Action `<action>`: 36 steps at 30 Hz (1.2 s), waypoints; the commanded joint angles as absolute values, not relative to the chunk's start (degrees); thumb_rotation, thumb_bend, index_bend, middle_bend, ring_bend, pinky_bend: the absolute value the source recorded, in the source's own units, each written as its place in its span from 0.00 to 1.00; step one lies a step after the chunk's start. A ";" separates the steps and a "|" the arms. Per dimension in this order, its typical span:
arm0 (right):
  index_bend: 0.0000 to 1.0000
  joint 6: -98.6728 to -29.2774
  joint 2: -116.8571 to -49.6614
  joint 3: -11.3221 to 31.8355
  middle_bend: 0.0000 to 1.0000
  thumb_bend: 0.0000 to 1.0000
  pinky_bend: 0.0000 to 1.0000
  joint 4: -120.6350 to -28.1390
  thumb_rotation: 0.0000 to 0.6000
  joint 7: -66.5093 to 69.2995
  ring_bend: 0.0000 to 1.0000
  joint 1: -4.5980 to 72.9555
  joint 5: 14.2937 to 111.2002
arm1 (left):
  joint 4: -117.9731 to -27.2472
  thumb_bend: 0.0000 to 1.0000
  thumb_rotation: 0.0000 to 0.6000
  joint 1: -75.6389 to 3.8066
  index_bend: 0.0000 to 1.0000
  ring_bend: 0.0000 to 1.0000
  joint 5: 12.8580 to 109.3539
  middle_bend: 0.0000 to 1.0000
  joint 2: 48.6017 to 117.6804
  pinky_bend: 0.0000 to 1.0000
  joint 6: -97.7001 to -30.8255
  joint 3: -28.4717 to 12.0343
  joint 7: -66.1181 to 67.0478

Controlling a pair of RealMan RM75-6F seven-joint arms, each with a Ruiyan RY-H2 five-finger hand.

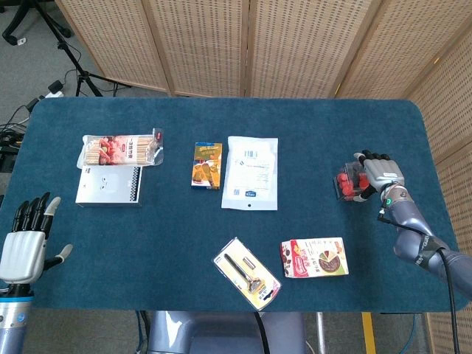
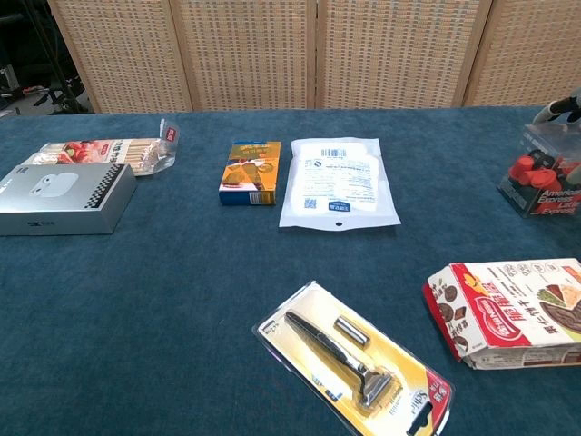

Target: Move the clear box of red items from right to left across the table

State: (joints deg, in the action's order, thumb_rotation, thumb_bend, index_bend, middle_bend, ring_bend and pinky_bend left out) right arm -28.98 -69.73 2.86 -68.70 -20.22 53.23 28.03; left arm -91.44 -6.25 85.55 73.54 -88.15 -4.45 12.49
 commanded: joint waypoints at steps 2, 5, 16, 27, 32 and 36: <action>0.41 -34.10 -71.53 3.06 0.24 0.15 0.30 -67.99 1.00 -19.19 0.22 52.13 30.00 | -91.68 0.18 1.00 -6.14 0.00 0.00 85.90 0.00 73.40 0.00 -88.49 -4.39 12.27; 0.55 -36.95 -72.15 3.57 0.36 0.16 0.39 -68.26 1.00 -18.93 0.32 51.59 31.12 | -91.82 0.18 1.00 -6.09 0.00 0.00 86.18 0.00 73.34 0.00 -88.67 -4.29 12.10; 0.63 -39.77 -72.03 4.00 0.45 0.19 0.44 -70.95 1.00 -20.10 0.39 50.78 31.76 | -92.21 0.18 1.00 -5.82 0.00 0.00 86.56 0.00 72.89 0.00 -89.32 -4.33 11.28; 0.63 -42.36 -70.66 4.63 0.45 0.19 0.44 -77.26 1.00 -23.14 0.39 52.06 31.99 | -92.24 0.18 1.00 -5.87 0.00 0.00 86.86 0.00 72.93 0.00 -89.33 -4.24 11.26; 0.63 -45.80 -69.90 5.71 0.45 0.19 0.44 -82.54 1.00 -26.61 0.39 54.01 30.82 | -92.49 0.18 1.00 -5.72 0.00 0.00 87.22 0.00 72.64 0.00 -89.61 -4.11 10.63; 0.63 -48.94 -69.55 6.36 0.45 0.19 0.44 -87.14 1.00 -30.36 0.39 55.84 28.99 | -92.52 0.18 1.00 -5.74 0.00 0.00 87.69 0.00 72.59 0.00 -89.57 -3.84 10.46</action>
State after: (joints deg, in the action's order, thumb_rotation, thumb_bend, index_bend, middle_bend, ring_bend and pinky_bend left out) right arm -47.34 -69.87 5.87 -85.29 -28.64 54.76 30.15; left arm -92.52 -5.73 87.66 72.59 -89.58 -3.88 10.47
